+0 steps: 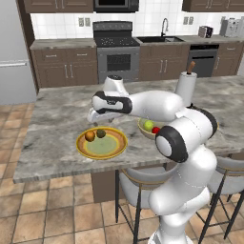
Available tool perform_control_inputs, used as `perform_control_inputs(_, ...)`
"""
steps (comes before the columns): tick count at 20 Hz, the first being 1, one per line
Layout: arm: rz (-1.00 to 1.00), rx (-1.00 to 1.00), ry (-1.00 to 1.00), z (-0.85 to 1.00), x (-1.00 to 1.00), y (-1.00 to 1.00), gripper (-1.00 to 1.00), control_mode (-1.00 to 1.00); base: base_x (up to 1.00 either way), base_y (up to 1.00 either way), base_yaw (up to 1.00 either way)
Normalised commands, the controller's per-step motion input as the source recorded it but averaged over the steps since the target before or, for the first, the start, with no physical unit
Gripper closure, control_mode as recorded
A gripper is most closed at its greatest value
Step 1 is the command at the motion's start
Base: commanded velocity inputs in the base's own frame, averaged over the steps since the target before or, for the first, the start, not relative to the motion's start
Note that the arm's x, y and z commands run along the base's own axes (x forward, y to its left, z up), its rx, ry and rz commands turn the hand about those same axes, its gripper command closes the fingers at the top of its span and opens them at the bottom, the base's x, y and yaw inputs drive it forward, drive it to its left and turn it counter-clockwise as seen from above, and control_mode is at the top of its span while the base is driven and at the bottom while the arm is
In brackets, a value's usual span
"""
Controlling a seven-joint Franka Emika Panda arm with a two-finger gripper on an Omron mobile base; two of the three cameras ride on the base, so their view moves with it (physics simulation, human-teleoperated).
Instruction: Take the fruits from the plate on the dining counter and place two fruits in each bowl.
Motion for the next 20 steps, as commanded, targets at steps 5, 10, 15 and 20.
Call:
perform_control_inputs(5,-0.01,0.0,-0.05,-0.22,0.03,0.2,-1.0,-1.0,0.0,0.0,0.0)
perform_control_inputs(10,0.0,-0.08,-0.05,-0.23,0.07,0.29,-1.0,-1.0,0.0,0.0,0.0)
perform_control_inputs(15,0.05,-0.09,-0.01,-0.25,0.13,0.12,-1.0,-1.0,0.0,0.0,0.0)
perform_control_inputs(20,0.04,-0.1,0.01,-0.18,0.22,0.0,-1.0,-1.0,0.0,0.0,0.0)
